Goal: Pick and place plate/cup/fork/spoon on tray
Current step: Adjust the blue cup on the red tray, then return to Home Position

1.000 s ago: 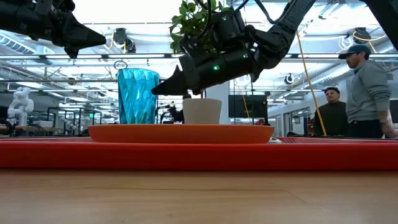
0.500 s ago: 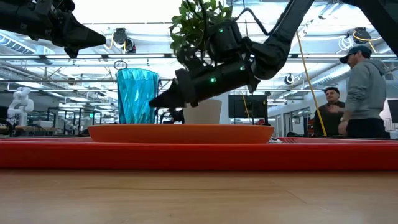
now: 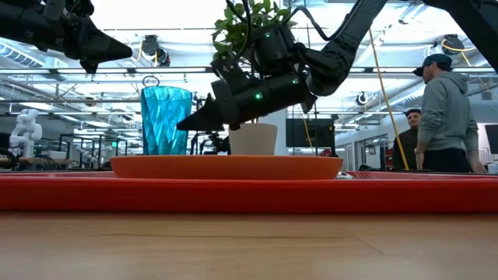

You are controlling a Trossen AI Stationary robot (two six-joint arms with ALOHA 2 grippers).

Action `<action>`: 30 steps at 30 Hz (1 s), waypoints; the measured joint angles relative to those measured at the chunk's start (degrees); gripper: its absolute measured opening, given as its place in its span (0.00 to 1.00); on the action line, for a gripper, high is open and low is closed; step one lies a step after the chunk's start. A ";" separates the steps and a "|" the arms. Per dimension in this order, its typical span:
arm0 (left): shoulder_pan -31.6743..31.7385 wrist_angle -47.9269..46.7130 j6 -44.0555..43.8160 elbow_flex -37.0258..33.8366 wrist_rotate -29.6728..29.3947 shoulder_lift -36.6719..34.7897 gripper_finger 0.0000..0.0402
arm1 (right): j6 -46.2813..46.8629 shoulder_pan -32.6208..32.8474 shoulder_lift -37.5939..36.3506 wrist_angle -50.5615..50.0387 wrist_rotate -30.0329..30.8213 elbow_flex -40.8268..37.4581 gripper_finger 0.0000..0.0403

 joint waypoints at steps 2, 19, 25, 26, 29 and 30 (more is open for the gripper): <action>0.00 -0.29 -0.02 0.00 0.00 0.02 0.12 | -0.09 0.20 0.00 -1.59 0.00 0.00 0.00; 0.02 -1.68 0.36 0.00 1.40 0.00 0.12 | -3.08 5.94 -17.69 -31.93 7.77 -5.72 0.00; -0.02 -2.17 0.52 0.04 2.72 -0.17 0.12 | 3.10 6.33 -34.76 -30.33 11.57 -19.79 0.00; -0.03 -2.24 0.49 0.04 3.15 -0.15 0.12 | 4.20 6.58 -37.77 -30.27 13.83 -22.60 0.00; -0.78 -2.20 0.06 0.04 4.12 -0.17 0.12 | 7.67 7.62 -46.61 -28.88 17.69 -31.20 0.00; -1.13 -2.22 0.01 0.04 4.22 -0.19 0.12 | 8.72 7.93 -49.43 -27.19 18.43 -34.25 0.00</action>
